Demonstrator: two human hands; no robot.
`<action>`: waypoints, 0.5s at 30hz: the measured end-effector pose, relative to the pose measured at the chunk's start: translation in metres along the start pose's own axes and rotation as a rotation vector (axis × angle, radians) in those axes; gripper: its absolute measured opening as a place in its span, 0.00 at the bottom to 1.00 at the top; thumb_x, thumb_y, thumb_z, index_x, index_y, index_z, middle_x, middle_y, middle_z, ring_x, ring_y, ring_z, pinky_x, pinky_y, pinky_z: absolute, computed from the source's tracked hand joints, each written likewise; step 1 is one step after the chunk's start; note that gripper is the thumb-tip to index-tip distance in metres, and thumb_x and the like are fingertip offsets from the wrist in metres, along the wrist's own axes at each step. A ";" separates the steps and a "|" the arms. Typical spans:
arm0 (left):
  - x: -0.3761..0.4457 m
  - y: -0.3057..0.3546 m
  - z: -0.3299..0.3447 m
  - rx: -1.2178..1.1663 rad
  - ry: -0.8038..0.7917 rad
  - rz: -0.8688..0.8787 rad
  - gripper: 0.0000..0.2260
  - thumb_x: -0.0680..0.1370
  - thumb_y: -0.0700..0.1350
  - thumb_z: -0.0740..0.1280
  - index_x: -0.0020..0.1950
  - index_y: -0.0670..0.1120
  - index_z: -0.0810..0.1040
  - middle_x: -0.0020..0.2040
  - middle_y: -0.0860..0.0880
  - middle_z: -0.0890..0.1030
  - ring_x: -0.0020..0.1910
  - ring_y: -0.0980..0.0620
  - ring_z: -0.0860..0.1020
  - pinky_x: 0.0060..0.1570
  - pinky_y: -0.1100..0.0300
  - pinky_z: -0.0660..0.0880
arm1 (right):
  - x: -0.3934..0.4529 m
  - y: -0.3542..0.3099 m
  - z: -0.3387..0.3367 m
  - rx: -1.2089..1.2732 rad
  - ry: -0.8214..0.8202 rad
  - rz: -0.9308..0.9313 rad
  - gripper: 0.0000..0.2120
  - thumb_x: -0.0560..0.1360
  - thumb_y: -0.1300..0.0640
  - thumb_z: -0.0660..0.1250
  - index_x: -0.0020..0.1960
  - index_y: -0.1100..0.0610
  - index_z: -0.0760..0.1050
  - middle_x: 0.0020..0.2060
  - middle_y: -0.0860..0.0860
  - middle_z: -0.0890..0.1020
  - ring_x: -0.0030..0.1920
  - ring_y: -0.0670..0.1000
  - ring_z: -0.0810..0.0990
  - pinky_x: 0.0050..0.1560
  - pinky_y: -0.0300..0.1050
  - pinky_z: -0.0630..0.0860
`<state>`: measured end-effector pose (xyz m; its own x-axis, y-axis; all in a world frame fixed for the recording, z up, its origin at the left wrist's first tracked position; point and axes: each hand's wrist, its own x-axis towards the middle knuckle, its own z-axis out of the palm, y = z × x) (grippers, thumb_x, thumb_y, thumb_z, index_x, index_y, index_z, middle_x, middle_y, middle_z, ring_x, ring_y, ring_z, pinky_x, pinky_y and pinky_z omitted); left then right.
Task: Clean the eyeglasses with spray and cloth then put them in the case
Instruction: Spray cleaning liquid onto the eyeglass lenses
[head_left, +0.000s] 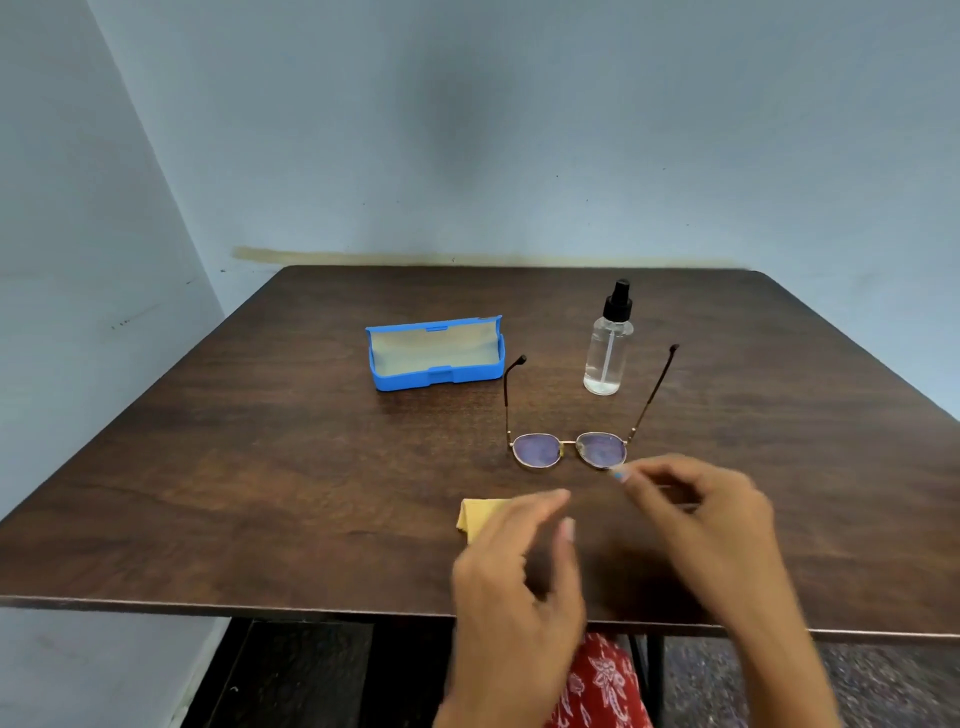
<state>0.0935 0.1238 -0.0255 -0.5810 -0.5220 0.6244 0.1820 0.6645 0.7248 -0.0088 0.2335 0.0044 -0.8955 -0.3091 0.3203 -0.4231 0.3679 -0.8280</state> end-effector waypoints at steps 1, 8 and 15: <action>-0.002 0.007 0.011 -0.083 -0.060 -0.038 0.09 0.75 0.48 0.66 0.54 0.52 0.80 0.50 0.60 0.81 0.50 0.64 0.79 0.52 0.66 0.75 | 0.008 0.006 -0.013 -0.008 0.075 0.030 0.07 0.70 0.54 0.73 0.35 0.45 0.81 0.33 0.34 0.82 0.35 0.34 0.79 0.41 0.28 0.71; 0.017 0.056 0.100 -0.294 -0.588 -0.399 0.40 0.73 0.65 0.61 0.76 0.45 0.50 0.77 0.52 0.54 0.74 0.61 0.52 0.73 0.64 0.51 | 0.093 0.046 -0.054 -0.021 0.024 0.227 0.05 0.71 0.58 0.72 0.42 0.47 0.80 0.37 0.49 0.84 0.42 0.50 0.83 0.54 0.54 0.78; 0.062 0.054 0.160 -0.257 -0.491 -0.590 0.43 0.76 0.64 0.53 0.73 0.37 0.34 0.76 0.43 0.34 0.74 0.53 0.33 0.68 0.64 0.33 | 0.156 0.059 -0.035 0.204 -0.382 0.267 0.20 0.70 0.68 0.72 0.61 0.59 0.75 0.53 0.53 0.80 0.52 0.49 0.80 0.53 0.40 0.77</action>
<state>-0.0593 0.2133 0.0057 -0.9095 -0.4141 -0.0371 -0.1209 0.1780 0.9766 -0.1780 0.2377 0.0213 -0.8385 -0.5399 -0.0744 -0.1166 0.3112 -0.9432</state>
